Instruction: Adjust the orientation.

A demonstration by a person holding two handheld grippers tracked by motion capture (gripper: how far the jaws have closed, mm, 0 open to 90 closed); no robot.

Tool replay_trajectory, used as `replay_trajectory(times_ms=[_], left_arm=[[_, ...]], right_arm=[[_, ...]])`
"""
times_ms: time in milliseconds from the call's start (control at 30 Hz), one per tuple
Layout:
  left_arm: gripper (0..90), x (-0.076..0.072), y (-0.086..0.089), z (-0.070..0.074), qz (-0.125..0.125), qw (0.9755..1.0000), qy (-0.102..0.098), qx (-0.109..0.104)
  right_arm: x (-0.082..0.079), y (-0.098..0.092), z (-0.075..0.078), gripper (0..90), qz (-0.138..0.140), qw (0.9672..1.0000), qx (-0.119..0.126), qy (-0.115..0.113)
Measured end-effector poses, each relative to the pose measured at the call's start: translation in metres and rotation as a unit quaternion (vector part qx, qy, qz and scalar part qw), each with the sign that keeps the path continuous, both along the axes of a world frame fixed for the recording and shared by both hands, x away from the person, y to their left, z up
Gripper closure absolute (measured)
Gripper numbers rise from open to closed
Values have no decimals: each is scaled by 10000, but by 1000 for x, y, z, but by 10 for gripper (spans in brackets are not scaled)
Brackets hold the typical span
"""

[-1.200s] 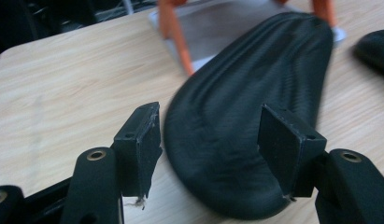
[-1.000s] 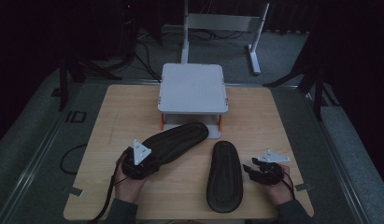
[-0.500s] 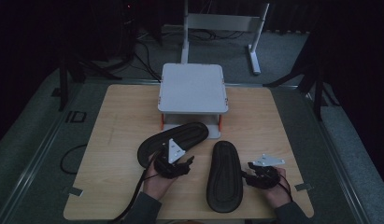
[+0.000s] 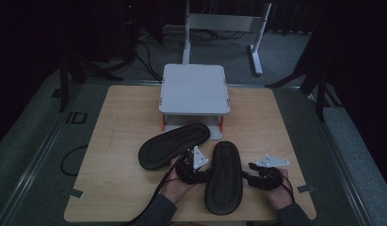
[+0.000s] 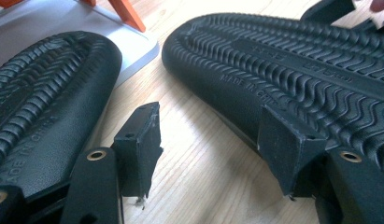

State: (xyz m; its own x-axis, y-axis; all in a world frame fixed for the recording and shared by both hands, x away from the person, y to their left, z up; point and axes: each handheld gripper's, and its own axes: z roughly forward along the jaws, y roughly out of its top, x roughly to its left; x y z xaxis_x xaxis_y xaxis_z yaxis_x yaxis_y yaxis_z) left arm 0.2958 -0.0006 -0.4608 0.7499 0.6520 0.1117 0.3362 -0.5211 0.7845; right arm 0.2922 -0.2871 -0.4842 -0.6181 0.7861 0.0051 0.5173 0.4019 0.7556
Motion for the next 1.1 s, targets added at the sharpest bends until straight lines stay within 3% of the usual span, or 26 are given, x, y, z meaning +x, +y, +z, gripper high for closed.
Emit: replay_trajectory(times_ms=[300, 600, 800, 933, 967, 1100], left_arm=[[394, -8, 9, 12, 34, 9997, -59, -215], [389, -30, 18, 37, -167, 9989, -177, -406], [385, -43, 12, 49, -395, 9976, -197, -542], [369, -50, 5, 51, -503, 9974, -292, -436], [369, -52, 3, 48, -359, 9983, -407, -209], [370, -48, 13, 39, -82, 9994, -302, -111]], right_arm=[[-5, 10, 11, 479, 227, 9993, 266, -165], [-3, 26, 25, 477, 481, 9970, 470, -387], [-3, 39, 29, 471, 665, 9959, 417, -444], [-2, 47, 29, 468, 765, 9954, 367, -448], [-2, 49, 29, 468, 789, 9952, 368, -454], [0, 54, 29, 467, 870, 9946, 316, -471]])
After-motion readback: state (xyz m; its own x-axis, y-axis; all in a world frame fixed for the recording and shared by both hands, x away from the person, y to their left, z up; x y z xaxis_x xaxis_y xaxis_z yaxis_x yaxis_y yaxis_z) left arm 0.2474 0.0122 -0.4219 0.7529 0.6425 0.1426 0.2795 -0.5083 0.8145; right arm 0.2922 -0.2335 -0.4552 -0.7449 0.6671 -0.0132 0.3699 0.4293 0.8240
